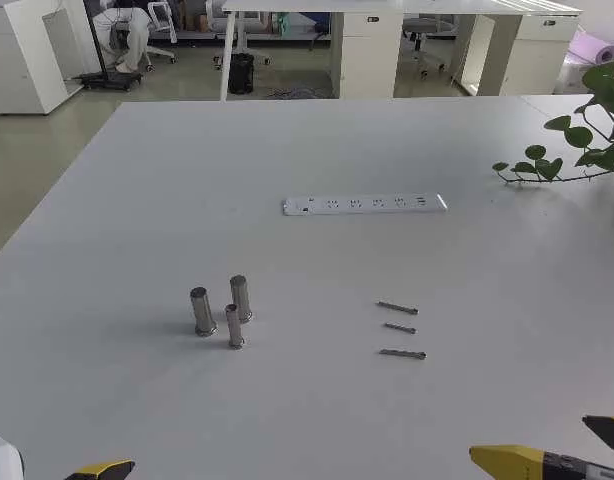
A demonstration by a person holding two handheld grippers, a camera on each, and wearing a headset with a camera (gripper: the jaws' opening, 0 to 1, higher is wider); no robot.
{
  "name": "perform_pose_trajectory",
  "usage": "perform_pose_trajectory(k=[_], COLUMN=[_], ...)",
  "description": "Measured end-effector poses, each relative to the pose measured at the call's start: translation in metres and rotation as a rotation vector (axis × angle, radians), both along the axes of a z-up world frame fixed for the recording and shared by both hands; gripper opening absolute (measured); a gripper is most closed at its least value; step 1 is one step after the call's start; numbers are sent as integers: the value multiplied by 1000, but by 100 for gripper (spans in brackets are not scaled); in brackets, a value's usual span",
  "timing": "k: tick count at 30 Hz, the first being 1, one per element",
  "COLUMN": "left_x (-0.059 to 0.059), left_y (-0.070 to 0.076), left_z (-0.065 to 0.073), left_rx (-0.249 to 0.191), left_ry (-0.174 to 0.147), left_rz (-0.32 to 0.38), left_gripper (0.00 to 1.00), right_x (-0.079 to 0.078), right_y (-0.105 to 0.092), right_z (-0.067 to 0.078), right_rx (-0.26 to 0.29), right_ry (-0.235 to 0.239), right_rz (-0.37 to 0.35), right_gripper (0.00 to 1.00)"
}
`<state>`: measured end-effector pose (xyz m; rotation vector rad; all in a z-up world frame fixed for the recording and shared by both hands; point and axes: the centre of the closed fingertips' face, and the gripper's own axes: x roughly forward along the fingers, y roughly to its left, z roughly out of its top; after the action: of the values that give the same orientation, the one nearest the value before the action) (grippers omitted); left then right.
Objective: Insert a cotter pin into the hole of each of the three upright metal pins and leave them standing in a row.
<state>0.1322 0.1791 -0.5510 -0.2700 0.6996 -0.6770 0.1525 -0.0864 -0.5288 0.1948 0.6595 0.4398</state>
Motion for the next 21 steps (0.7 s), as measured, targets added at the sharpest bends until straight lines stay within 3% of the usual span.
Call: perform_pose_trajectory(k=[4,11,13,14,19,21], left_x=[-1,-4,-1,2,3,3], left_y=[2,4,6,7,11,10], left_z=[-1,-3,-1,1,4,5], left_rx=[8,2,1,8,19,20], left_ry=[0,40,28,-1,-6,-3], left_rz=[7,11,26,27,33,30], left_gripper=[99,100,100,100,100,100], right_x=[1,2,2,1,2,4], right_y=[-1,4,6,7,12,14], right_z=[-1,-3,-4,-5,-6,-5], right_rx=[-8,-1,6,12,-11,-28], right_ry=[6,21,38,44,40,14], right_rz=[-1,16,22,29,57,80], right_gripper=[97,98,98,98,98,98])
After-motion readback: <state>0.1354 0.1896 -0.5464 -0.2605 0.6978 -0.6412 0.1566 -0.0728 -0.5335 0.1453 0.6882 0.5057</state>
